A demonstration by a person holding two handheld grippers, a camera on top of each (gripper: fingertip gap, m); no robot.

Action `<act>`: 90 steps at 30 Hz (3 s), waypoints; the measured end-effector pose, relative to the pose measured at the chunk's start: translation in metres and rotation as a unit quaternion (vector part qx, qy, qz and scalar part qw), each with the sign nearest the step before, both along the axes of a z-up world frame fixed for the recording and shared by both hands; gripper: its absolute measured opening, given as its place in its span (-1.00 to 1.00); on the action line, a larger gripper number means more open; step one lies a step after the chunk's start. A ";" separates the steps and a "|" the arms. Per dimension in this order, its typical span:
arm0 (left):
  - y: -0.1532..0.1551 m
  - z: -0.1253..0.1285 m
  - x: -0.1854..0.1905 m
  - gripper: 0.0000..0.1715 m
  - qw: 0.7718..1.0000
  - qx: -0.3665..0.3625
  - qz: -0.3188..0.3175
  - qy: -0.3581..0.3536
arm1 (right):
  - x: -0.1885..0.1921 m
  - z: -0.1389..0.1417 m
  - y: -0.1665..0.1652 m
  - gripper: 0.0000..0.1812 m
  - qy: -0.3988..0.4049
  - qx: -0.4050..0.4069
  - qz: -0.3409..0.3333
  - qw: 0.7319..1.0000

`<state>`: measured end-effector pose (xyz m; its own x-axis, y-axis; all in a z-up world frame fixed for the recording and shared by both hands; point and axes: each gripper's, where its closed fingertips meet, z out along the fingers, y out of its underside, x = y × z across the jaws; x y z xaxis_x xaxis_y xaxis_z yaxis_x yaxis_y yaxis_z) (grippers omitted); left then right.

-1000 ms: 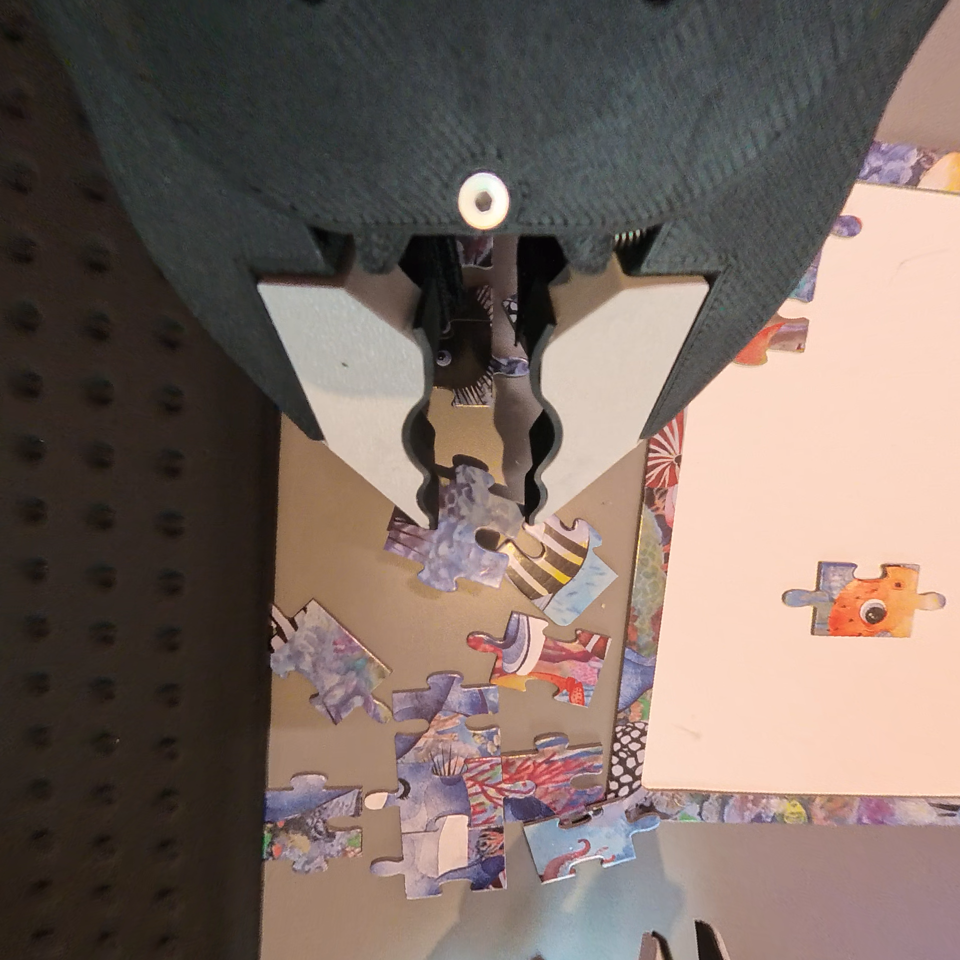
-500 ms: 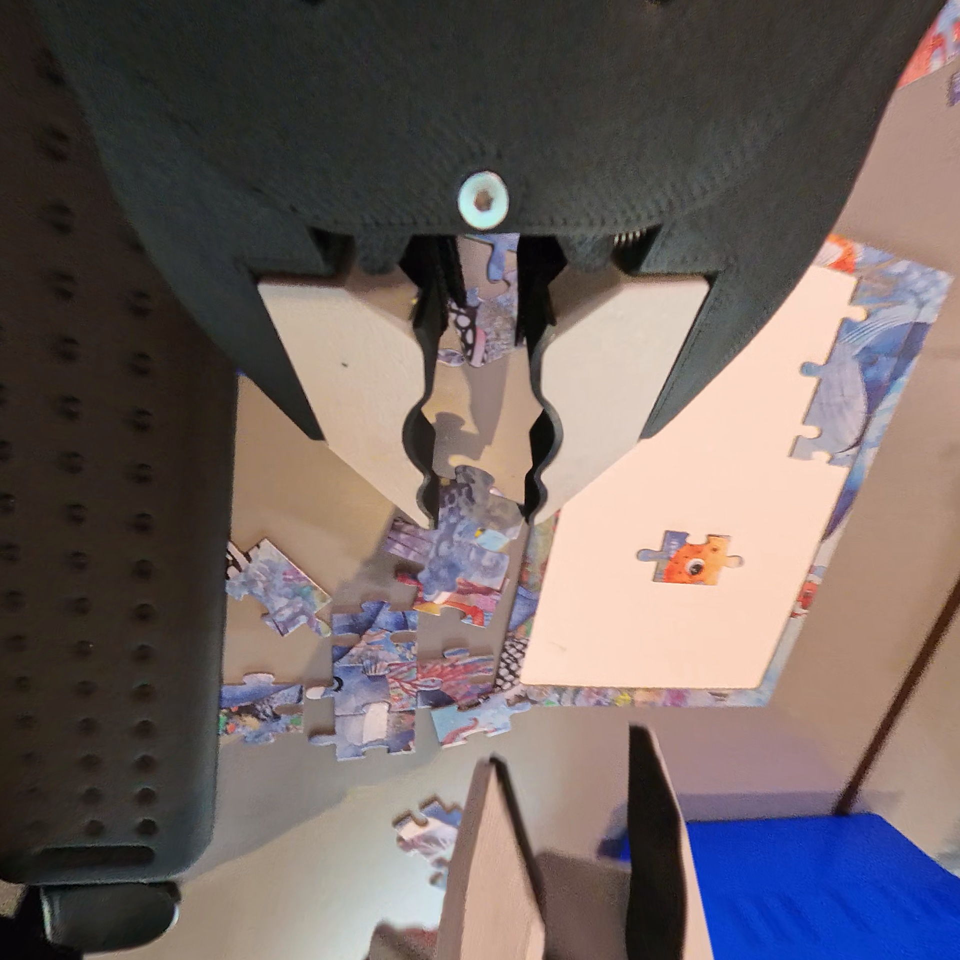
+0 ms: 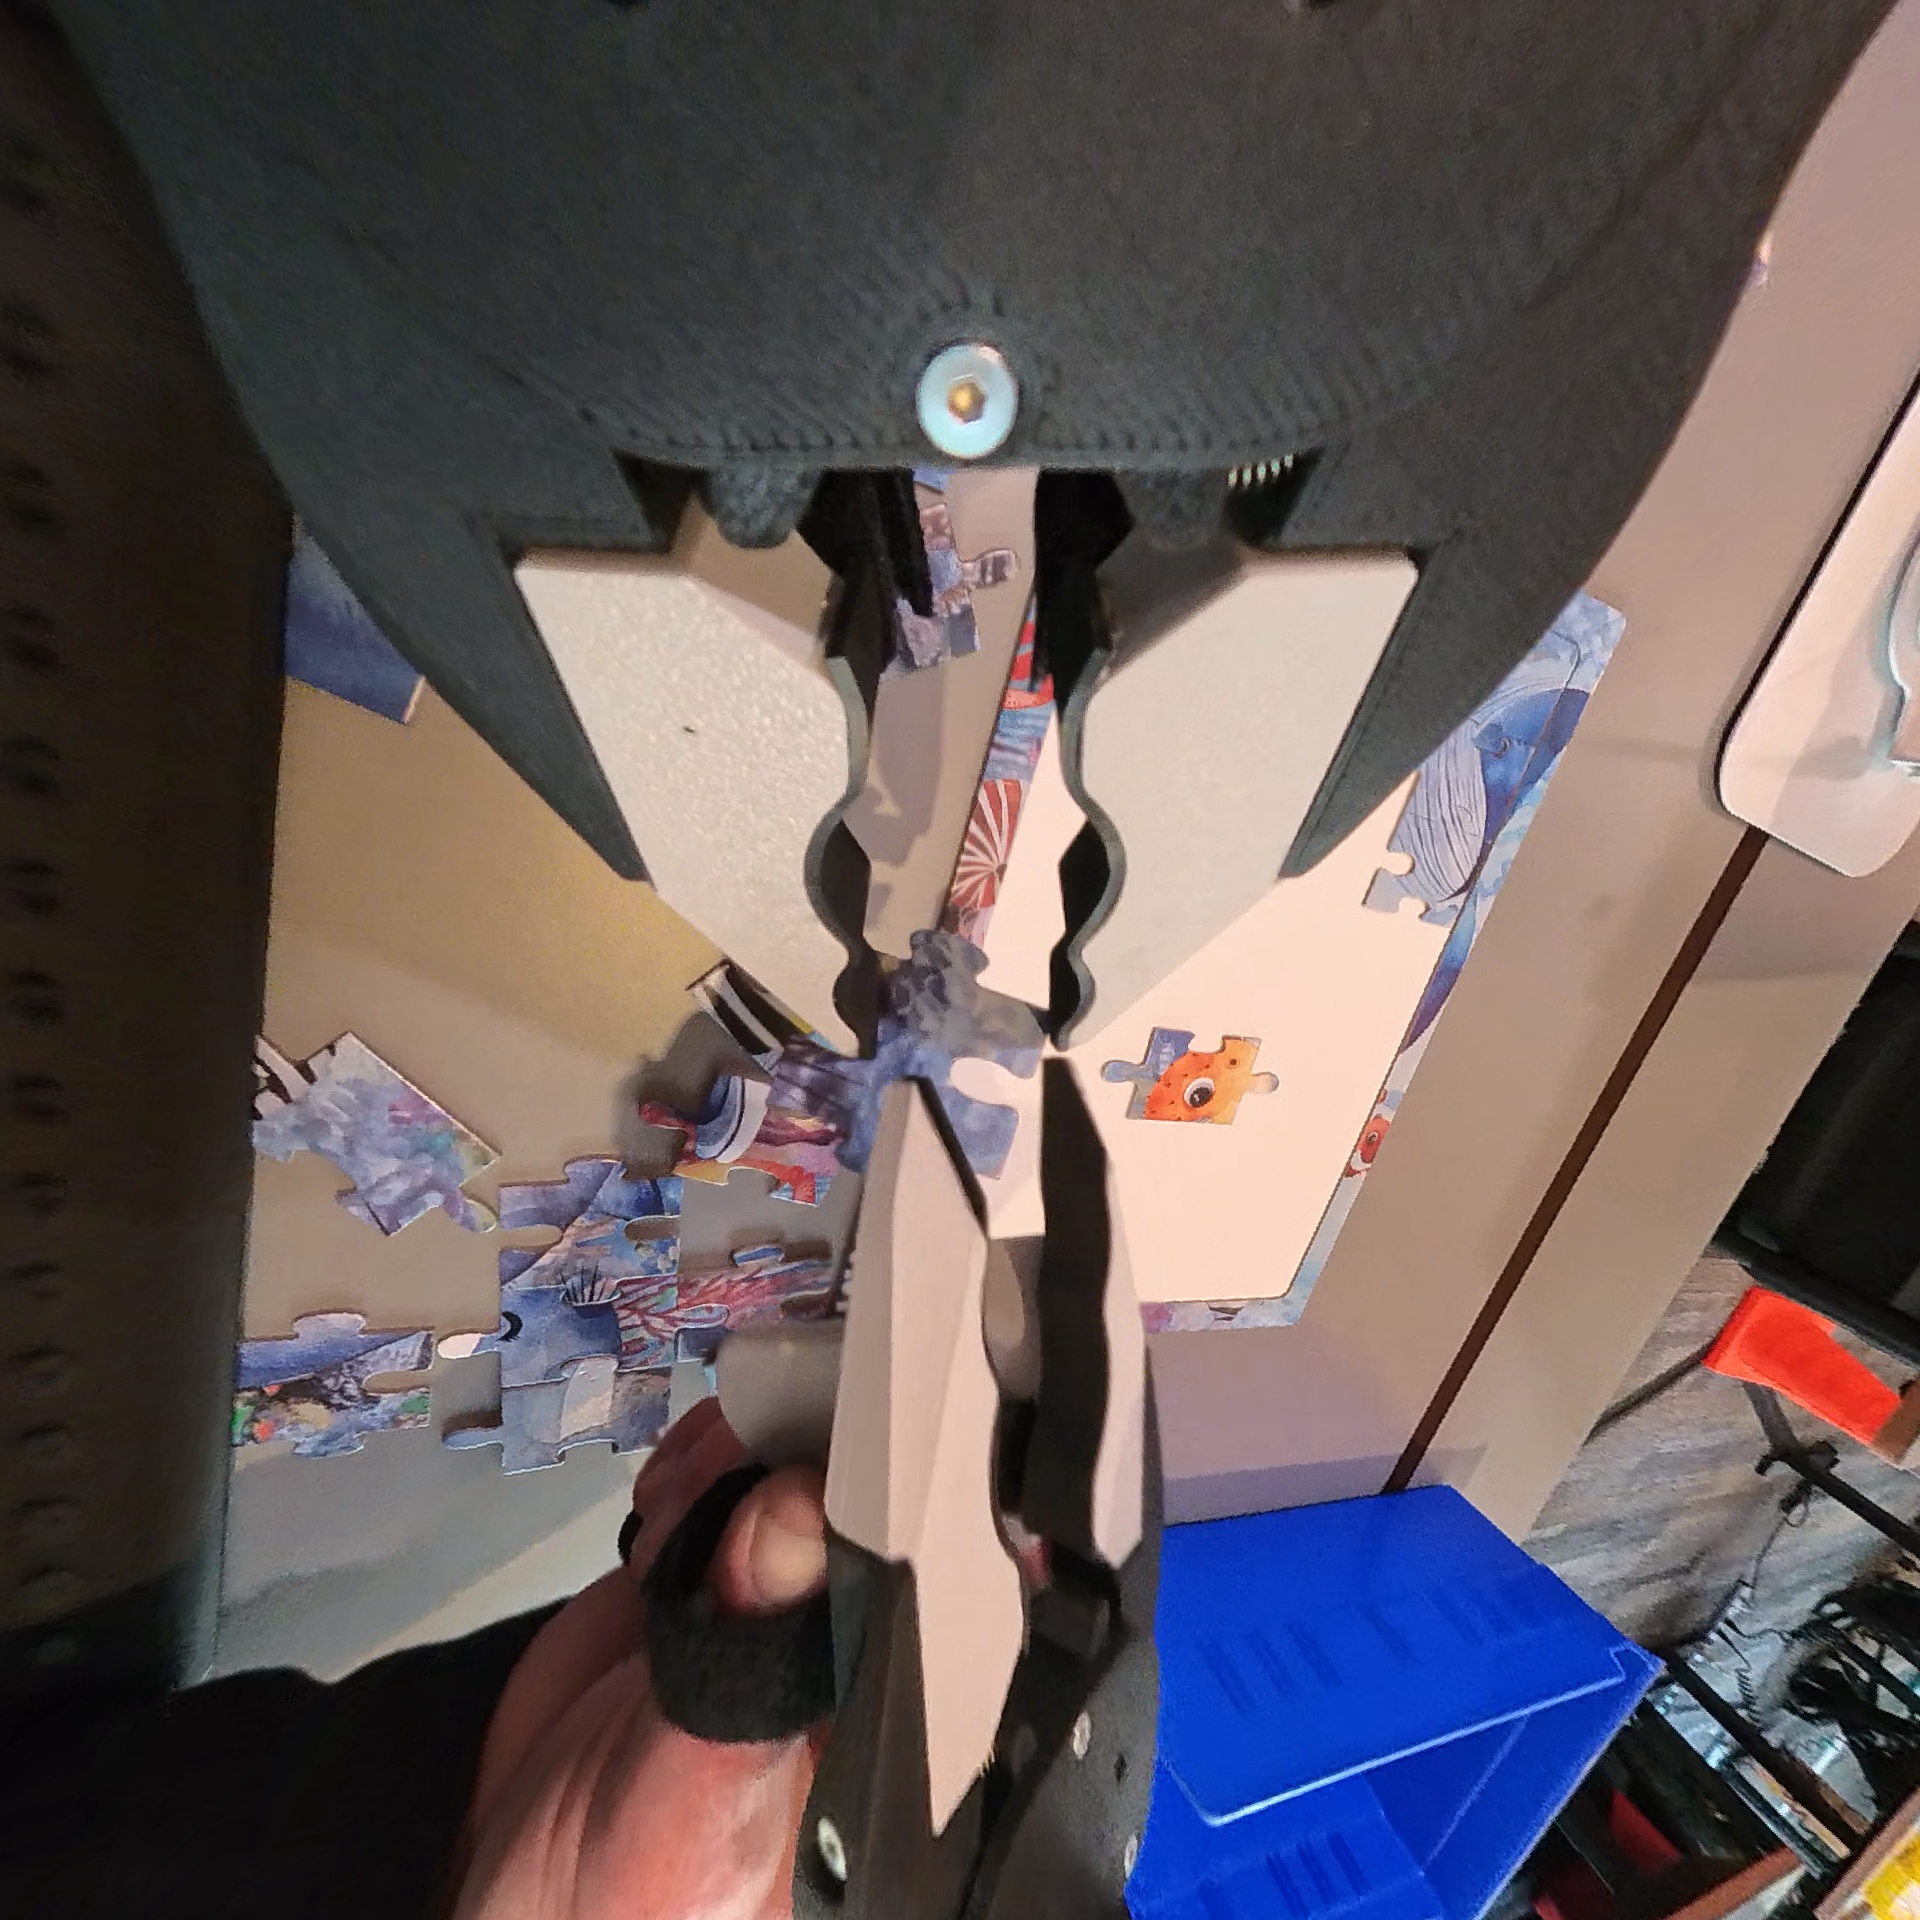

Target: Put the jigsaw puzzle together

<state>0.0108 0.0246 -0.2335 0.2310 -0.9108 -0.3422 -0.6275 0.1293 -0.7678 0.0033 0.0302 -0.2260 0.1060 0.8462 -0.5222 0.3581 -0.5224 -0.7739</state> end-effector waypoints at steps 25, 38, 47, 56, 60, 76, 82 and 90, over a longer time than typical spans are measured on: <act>0.002 0.008 0.003 -0.63 0.998 0.063 0.003 -0.005 | -0.001 0.009 -0.013 -0.54 0.045 -0.046 0.028 0.997; 0.005 0.009 0.002 -0.63 0.996 0.084 0.011 0.002 | -0.004 0.004 -0.021 -0.67 0.035 -0.049 0.049 0.997; 0.008 0.011 0.000 -0.63 0.997 0.080 0.018 -0.008 | -0.003 0.005 -0.022 -0.59 0.043 -0.053 0.053 0.996; 0.008 0.013 0.000 -0.64 0.996 0.084 0.018 -0.013 | -0.003 -0.001 -0.023 -0.81 0.029 -0.046 0.056 0.997; 0.008 0.014 0.001 -0.64 0.996 0.085 0.018 -0.017 | -0.003 -0.001 -0.023 -0.83 0.027 -0.043 0.055 0.997; 0.007 0.025 0.001 -0.63 0.992 0.113 0.008 -0.047 | 0.001 0.006 -0.021 -0.95 0.043 -0.038 0.054 0.997; 0.008 0.026 0.002 -0.63 0.992 0.119 0.007 -0.051 | 0.001 0.006 -0.021 -0.96 0.046 -0.039 0.054 0.997; 0.010 0.031 -0.002 -0.80 0.990 0.124 0.014 -0.059 | 0.003 0.006 -0.020 -0.97 0.051 -0.044 0.054 0.996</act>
